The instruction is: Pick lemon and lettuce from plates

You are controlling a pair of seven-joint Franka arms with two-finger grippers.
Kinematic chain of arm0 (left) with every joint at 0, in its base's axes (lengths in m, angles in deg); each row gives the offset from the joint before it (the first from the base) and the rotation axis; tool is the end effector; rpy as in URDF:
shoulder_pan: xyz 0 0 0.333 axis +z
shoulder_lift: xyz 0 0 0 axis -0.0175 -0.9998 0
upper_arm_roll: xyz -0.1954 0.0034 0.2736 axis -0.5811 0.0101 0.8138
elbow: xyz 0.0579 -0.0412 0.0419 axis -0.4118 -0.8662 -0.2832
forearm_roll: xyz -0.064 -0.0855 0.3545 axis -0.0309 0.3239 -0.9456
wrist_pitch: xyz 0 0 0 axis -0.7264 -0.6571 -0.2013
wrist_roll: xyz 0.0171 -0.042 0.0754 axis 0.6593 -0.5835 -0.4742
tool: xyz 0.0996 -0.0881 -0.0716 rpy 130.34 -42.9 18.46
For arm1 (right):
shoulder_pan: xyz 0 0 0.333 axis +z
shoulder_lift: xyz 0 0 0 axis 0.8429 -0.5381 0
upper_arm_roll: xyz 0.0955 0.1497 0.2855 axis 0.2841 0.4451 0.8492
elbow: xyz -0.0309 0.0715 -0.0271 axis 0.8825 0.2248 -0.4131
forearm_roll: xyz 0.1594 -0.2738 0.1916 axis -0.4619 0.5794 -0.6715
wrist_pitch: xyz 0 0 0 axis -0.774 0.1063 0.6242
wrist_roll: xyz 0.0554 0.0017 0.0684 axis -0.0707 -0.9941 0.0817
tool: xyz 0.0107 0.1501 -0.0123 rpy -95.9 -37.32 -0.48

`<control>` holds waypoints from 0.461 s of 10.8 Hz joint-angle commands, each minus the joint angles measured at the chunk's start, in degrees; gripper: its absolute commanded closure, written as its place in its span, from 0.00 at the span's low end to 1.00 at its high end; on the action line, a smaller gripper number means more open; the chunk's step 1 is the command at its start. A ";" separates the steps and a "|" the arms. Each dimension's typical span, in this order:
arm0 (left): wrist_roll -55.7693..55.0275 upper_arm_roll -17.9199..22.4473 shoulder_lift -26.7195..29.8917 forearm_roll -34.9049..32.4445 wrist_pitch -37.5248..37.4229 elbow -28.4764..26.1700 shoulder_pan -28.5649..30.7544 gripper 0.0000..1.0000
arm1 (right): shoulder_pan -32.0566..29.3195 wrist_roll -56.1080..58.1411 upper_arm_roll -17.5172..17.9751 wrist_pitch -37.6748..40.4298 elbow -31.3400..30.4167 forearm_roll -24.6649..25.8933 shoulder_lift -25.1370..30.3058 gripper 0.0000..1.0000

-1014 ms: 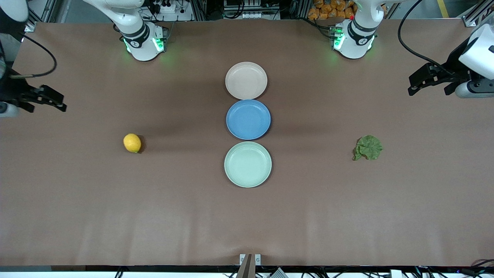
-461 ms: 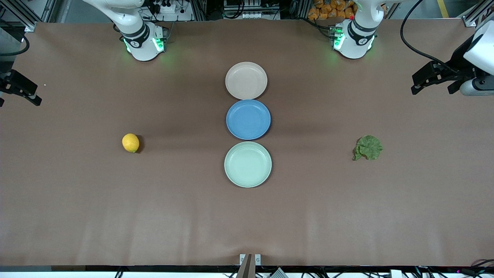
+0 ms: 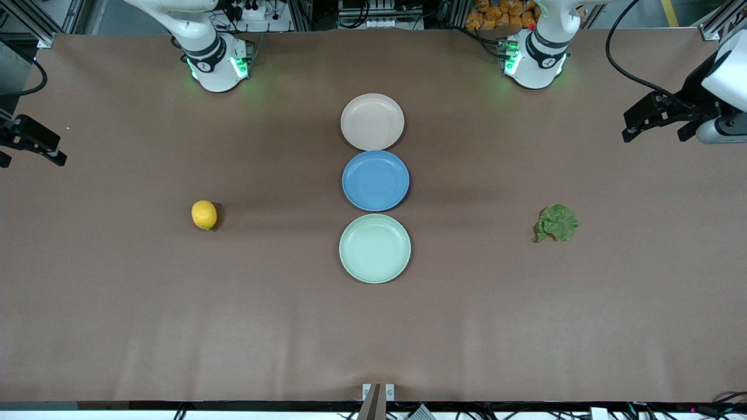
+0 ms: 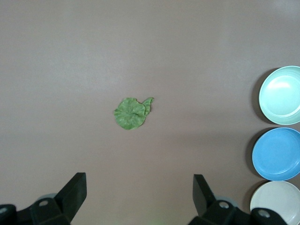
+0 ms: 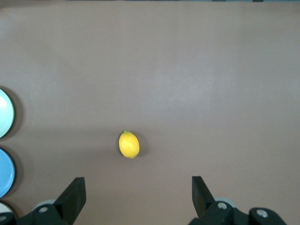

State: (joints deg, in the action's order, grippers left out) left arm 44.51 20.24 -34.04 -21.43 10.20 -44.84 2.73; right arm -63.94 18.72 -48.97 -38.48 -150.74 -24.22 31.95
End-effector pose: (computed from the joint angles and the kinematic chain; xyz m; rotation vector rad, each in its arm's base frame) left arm 0.5133 -0.0684 0.6366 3.1272 0.0221 0.0369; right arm 0.5373 -0.0355 0.6275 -3.1329 -0.0268 -0.1307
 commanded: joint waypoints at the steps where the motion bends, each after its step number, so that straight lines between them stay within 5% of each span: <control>1: 1.74 0.22 1.14 -0.95 -0.85 0.10 0.46 0.00 | 0.61 -0.74 -0.57 2.17 1.73 0.45 -0.78 0.00; 5: 1.74 0.84 1.05 -1.21 -0.85 0.63 0.47 0.00 | 0.43 -0.74 -0.57 2.17 1.82 0.45 -0.78 0.00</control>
State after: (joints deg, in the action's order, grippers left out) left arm 44.58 21.15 -33.67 -21.43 10.20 -44.43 2.84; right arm -63.91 18.72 -49.13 -37.47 -150.52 -24.19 31.88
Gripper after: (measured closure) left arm 0.000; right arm 0.000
